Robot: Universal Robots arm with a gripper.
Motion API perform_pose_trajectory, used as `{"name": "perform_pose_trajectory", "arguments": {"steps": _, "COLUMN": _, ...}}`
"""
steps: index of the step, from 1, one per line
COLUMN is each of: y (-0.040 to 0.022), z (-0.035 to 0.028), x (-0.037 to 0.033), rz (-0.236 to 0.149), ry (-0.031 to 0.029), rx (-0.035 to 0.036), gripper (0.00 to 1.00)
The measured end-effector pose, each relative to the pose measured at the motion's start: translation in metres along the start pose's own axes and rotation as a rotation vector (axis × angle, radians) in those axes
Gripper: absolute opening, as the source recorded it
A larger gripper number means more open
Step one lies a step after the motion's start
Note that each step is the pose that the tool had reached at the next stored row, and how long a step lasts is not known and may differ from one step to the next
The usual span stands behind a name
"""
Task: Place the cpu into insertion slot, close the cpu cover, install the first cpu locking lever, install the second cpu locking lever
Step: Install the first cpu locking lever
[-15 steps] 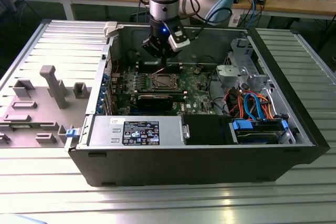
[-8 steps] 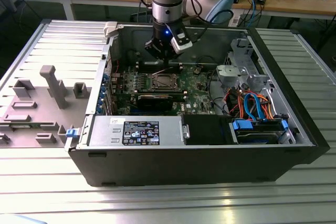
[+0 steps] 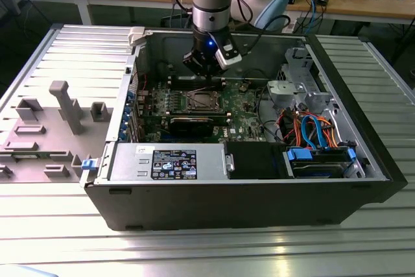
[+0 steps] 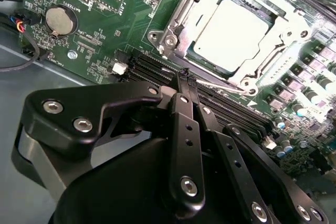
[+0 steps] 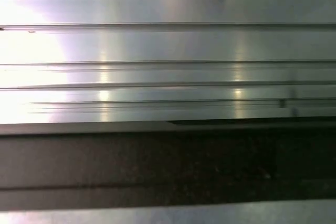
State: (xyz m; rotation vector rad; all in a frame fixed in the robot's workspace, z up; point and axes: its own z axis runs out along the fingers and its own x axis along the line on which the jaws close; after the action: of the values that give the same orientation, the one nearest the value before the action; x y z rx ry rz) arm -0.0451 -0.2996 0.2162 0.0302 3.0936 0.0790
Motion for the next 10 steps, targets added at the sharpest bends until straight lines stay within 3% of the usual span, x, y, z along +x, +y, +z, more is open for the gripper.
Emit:
{"name": "perform_pose_trajectory", "arguments": {"steps": 6, "y": -0.0003, "z": 0.0087, "x": -0.0045, "rz": 0.000, "ry": 0.0011, "rx": 0.0001, "gripper": 0.11}}
{"name": "perform_pose_trajectory", "arguments": {"steps": 10, "y": -0.0003, "z": 0.0090, "x": -0.0048, "rz": 0.000, "ry": 0.0014, "rx": -0.0001, "gripper": 0.11}}
